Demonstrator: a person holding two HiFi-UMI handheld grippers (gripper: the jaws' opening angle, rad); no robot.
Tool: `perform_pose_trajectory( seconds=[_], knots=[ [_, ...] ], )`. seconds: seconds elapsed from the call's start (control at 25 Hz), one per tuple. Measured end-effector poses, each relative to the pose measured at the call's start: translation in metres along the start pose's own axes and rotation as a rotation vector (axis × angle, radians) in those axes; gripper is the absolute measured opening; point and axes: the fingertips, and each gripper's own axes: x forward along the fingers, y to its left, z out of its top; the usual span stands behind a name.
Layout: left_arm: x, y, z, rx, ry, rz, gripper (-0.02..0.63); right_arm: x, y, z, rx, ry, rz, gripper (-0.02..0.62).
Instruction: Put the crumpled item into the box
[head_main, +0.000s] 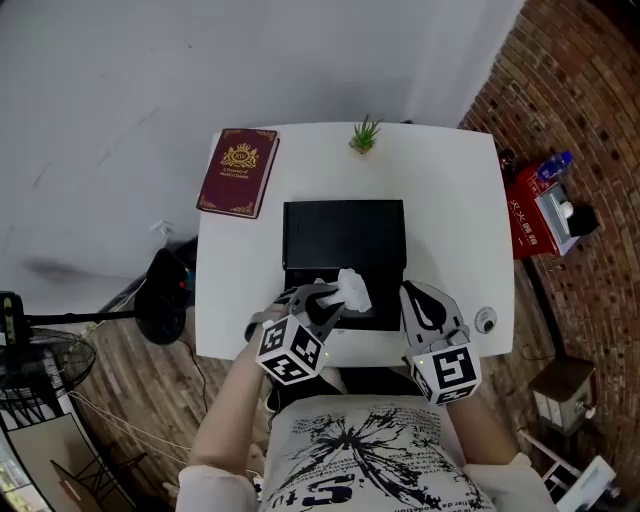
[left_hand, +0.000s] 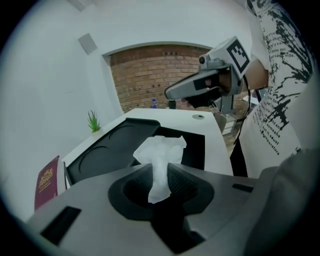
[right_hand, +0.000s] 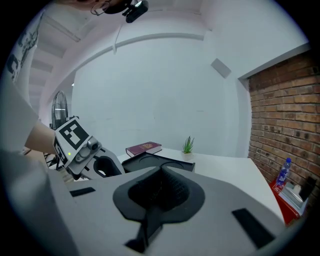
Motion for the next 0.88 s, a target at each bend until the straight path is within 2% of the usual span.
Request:
perform_pose_trajectory(
  seconds=[0.2,0.44,0.72,0.88],
  knots=[
    [0.028,-0.006,-0.012,0.053,0.101,-0.074,0.1,0.003,-0.015,-0.015,0.02,0.031,-0.003,0.015],
    [0.049,-0.007,-0.026,0.092,0.201,-0.102,0.101,0.007,-0.027,-0.024,0.043,0.053,-0.015,0.015],
    [0.054,-0.005,-0.026,0.089,0.205,-0.088,0.124,0.009,-0.028,-0.027,0.045,0.072,-0.012,0.015],
    [0.046,0.0,-0.023,0.052,0.196,-0.054,0.193,0.007,-0.025,-0.021,0.026,0.071,-0.003,0.015]
  ],
)
